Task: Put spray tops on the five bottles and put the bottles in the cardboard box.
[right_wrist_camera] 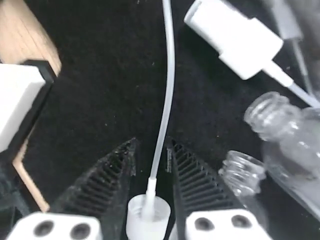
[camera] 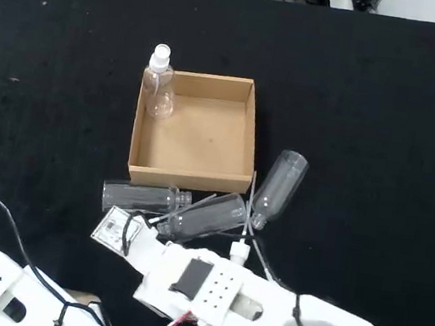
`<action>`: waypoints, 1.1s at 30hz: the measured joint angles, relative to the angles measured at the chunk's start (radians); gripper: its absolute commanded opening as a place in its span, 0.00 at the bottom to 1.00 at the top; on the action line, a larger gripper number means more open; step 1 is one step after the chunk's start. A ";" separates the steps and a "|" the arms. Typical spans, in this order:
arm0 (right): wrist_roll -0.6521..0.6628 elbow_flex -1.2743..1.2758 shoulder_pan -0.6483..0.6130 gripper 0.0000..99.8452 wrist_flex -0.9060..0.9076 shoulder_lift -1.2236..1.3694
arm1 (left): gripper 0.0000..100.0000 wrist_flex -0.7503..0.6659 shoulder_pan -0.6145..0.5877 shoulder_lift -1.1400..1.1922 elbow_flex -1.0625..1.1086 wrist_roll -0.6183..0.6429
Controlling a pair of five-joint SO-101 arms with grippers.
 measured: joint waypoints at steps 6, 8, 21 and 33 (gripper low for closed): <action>0.000 -0.017 0.002 0.04 0.006 0.049 | 0.22 0.000 0.000 0.000 0.000 0.000; 0.000 -0.017 0.002 0.04 0.011 0.044 | 0.22 0.000 0.000 0.000 0.000 0.000; 0.003 0.029 0.002 0.10 0.017 -0.153 | 0.22 0.000 0.000 0.000 0.000 0.000; 0.006 0.040 0.002 0.04 0.017 -0.153 | 0.22 0.000 0.000 0.000 0.000 0.000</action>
